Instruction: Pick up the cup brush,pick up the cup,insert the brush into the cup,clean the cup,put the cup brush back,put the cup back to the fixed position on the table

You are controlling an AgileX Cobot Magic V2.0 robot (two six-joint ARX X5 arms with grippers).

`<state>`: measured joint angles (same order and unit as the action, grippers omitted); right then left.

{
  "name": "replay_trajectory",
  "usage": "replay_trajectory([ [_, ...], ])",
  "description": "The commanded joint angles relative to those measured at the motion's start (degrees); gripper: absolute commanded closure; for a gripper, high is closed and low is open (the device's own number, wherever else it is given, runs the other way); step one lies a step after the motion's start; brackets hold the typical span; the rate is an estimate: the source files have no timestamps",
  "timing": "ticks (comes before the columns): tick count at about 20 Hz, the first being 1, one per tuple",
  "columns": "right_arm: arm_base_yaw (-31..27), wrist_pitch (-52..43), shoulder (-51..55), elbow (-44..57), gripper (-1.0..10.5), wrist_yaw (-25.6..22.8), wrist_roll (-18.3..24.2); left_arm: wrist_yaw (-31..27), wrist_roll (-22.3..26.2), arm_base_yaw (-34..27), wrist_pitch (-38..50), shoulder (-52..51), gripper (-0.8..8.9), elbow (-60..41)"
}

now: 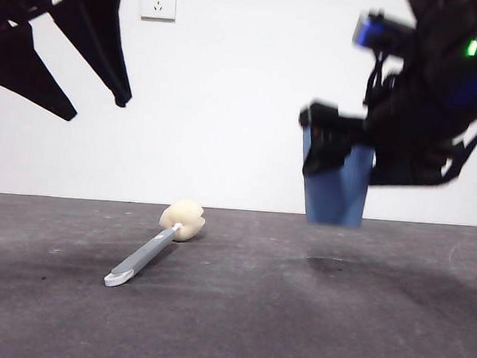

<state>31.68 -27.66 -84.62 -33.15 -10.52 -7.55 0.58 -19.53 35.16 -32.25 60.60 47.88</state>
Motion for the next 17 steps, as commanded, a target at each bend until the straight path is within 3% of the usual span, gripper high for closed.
replay_trajectory([
  [1,-1.6,-5.1,-5.0,0.4,9.6,1.8,2.5,-0.3,1.8,0.2,-0.9,-0.3,4.97,-0.6],
  [7,-5.2,-15.8,-13.9,0.4,9.6,5.3,5.7,-0.4,1.7,0.2,-0.2,-0.3,4.97,-0.6],
  [12,-6.1,-16.4,-16.7,0.4,9.6,7.6,6.1,-0.5,1.8,0.2,1.1,-0.3,4.97,-0.6],
  [14,-5.4,-16.2,-16.7,0.4,9.1,7.6,6.0,-0.5,1.8,0.2,0.9,-0.3,4.97,-0.6],
  [17,-4.5,-15.2,-16.7,0.4,6.9,7.5,6.0,-0.5,1.9,0.2,0.9,-0.3,4.97,-0.6],
])
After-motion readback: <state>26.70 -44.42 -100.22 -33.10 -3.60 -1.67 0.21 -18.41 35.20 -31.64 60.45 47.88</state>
